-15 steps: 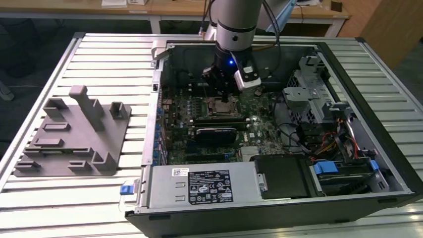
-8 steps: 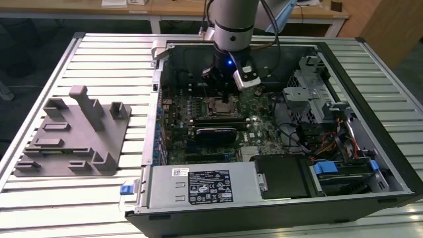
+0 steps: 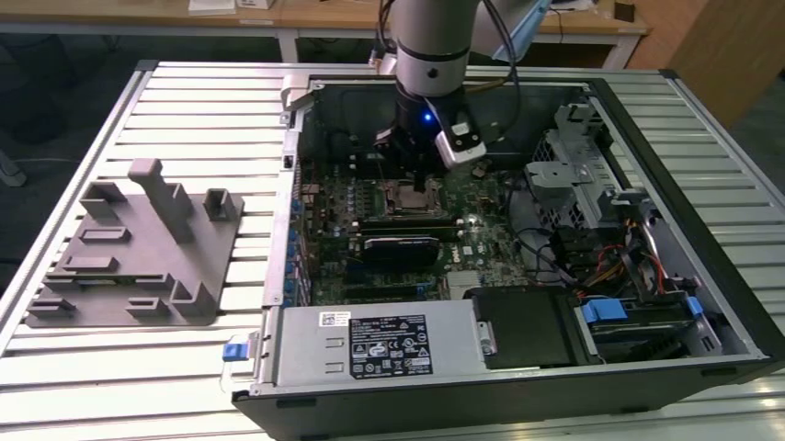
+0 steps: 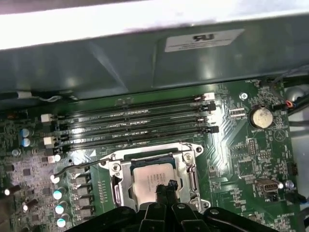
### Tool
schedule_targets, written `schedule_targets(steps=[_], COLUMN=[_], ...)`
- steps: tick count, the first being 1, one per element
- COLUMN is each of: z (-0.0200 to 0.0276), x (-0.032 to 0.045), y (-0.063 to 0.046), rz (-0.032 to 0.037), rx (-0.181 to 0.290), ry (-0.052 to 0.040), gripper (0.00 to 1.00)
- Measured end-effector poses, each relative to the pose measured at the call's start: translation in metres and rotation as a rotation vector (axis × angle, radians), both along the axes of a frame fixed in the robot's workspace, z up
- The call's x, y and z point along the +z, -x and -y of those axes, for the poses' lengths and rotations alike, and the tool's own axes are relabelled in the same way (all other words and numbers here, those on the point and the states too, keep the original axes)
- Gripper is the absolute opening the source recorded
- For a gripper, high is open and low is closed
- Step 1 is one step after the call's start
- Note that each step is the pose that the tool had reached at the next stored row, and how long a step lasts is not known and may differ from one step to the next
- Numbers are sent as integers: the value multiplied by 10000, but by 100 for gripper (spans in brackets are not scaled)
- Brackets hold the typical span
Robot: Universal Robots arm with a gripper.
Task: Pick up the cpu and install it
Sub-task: 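Close the cpu cover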
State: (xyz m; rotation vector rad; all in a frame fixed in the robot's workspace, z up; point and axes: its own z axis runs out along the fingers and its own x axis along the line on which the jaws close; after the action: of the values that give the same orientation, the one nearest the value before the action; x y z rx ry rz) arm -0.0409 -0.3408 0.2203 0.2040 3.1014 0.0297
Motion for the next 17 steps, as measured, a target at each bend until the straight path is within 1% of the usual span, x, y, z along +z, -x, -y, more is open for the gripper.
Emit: schedule_targets(steps=[2, 4, 5, 10, 11, 12, 13, 17], z=[0, 0, 0, 0, 0, 0, 0, 1], x=[-8, -14, -14, -14, -15, -17, -16, -15], y=[0, -1, 0, 0, 0, -1, -1, -1], rz=[-9, -38, -40, -38, -53, -137, -190, -210], rx=[265, 435, 470, 475, 475, 475, 475, 476], ry=[26, 101, 116, 116, 116, 110, 110, 113], gripper=[11, 11, 11, 11, 11, 11, 11, 11])
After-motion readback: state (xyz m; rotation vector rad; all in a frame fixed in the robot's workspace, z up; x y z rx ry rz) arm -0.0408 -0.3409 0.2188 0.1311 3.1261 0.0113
